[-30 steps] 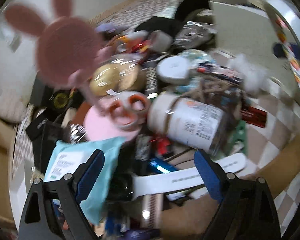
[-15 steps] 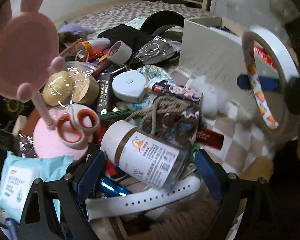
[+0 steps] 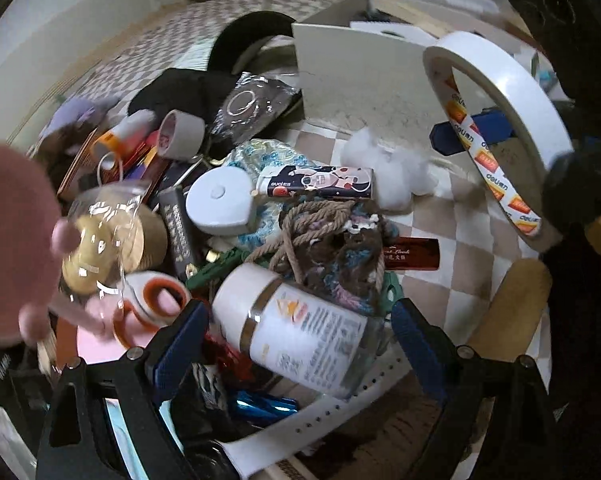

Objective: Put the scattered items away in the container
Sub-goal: 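Close the left gripper on the white toothpick jar while the right holds the tape roll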

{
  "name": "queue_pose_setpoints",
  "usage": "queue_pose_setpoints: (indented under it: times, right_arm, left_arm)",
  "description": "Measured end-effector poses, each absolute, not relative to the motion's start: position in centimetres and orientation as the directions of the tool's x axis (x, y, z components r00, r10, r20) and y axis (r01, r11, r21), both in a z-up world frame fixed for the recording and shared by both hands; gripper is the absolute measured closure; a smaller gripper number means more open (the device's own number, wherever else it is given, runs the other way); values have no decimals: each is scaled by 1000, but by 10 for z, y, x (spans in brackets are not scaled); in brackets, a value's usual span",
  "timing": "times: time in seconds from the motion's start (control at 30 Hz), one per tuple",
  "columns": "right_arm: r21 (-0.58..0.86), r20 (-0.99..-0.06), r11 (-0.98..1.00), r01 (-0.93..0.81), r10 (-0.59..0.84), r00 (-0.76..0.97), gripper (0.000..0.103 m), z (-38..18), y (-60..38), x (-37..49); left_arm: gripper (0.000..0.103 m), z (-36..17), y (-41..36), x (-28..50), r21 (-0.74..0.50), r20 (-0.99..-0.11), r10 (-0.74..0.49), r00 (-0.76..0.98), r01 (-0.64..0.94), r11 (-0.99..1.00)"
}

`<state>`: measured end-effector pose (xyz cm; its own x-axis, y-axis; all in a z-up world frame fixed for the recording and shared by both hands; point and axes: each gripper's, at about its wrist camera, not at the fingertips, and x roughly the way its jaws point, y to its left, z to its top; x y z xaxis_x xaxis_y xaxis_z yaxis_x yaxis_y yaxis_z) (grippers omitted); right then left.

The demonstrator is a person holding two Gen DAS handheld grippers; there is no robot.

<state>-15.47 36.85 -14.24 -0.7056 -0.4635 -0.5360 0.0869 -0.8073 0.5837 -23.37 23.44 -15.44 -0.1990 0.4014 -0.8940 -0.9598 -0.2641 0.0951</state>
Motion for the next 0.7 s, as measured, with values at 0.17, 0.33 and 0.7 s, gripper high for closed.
queue_pose_setpoints:
  times: [0.17, 0.33, 0.7]
  right_arm:
    - [597, -531, -797, 90, -477, -701, 12, -143, 370, -155]
    - [600, -536, -795, 91, -484, -692, 12, -146, 369, -157]
    - [610, -536, -788, 88, -491, -686, 12, -147, 369, -157]
  left_arm:
    - [1, -159, 248, -242, 41, -932, 343, -113, -977, -210]
    - [1, -168, 249, -241, 32, -953, 291, -85, -983, -183]
    - [2, -161, 219, -223, 3, -937, 340, -82, -974, -226]
